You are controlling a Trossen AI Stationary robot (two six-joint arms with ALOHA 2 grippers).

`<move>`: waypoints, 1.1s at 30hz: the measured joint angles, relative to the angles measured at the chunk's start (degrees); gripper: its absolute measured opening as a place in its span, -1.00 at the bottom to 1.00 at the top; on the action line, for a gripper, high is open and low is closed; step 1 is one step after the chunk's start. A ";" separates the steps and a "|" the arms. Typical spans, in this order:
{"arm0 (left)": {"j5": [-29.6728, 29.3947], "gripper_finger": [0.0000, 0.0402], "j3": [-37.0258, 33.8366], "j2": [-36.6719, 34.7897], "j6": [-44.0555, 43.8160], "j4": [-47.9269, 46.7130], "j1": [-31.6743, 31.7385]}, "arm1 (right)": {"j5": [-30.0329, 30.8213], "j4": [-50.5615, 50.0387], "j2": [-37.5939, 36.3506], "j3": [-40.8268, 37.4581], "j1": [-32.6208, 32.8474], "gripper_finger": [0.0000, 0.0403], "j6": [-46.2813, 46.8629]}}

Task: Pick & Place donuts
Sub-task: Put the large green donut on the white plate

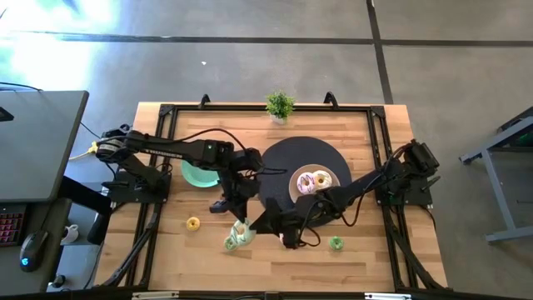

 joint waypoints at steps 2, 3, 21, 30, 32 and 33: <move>-0.01 -0.94 -0.09 0.56 -1.41 0.38 0.00 | 0.38 -0.31 0.00 0.00 0.02 -0.32 -0.19; 0.23 -0.94 -0.13 0.52 -1.71 0.32 0.02 | 0.40 -0.36 0.00 0.00 0.02 -0.33 -0.24; -11.29 -0.46 0.02 0.37 -4.35 0.07 0.02 | 9.19 -9.85 -0.02 0.00 0.21 -0.85 11.73; -24.75 -0.01 0.50 0.10 -0.19 0.00 -0.04 | 24.28 -29.03 0.18 -0.11 2.79 -0.93 35.85; -26.36 0.02 2.07 -0.57 1.05 -3.20 -0.04 | 29.21 -33.60 -0.09 -0.10 4.03 -0.92 41.51; -26.74 0.02 3.29 -0.70 1.80 -3.91 -0.04 | 31.53 -36.60 -0.43 -0.08 4.67 -0.93 44.17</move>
